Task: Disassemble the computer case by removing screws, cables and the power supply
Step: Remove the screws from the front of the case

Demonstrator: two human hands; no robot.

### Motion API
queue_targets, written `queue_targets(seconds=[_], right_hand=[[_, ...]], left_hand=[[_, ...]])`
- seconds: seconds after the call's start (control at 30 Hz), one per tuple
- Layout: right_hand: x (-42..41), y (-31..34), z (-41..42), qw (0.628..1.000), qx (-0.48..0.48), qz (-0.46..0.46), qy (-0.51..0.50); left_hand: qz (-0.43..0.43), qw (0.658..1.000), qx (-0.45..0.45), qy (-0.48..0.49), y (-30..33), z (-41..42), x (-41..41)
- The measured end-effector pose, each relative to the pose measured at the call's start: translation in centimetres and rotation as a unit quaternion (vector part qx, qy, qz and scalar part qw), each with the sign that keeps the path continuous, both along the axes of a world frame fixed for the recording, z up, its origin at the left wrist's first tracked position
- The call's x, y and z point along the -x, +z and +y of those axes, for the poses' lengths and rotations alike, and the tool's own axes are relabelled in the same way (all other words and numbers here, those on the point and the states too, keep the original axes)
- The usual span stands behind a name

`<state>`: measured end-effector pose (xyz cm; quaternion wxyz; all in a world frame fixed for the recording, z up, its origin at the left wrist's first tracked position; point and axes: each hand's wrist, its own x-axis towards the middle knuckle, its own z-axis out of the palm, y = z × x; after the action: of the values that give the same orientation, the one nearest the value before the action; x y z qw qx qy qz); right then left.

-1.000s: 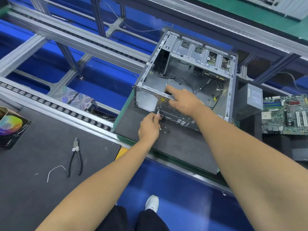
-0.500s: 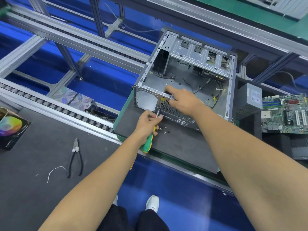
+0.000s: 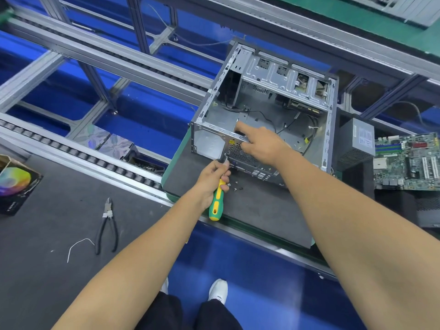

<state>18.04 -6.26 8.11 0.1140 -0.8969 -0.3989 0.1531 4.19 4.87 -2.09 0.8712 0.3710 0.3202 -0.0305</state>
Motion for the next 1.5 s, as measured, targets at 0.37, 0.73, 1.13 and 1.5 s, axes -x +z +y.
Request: queue_targets(seconds=[0.37,0.73,1.13,1.5], right_hand=[[0.2,0.2,0.0,1.0,0.0,0.004,-0.003],[0.1,0.1,0.1,1.0,0.003,0.009,0.0],[0.2,0.4,0.1,1.0,-0.003,0.016,-0.007],[0.0,0.1,0.2,1.0,-0.004,0.013,-0.01]], left_hand=[[0.162,0.858,-0.483,-0.071,0.6,-1.3,-0.3],[0.015,0.983,0.124,-0.131,0.0,2.6,-0.6],[0.047,0.949,-0.311,-0.027,0.4,-0.1,-0.3],[0.079,0.936,-0.34,-0.054,0.2,-0.6,-1.6]])
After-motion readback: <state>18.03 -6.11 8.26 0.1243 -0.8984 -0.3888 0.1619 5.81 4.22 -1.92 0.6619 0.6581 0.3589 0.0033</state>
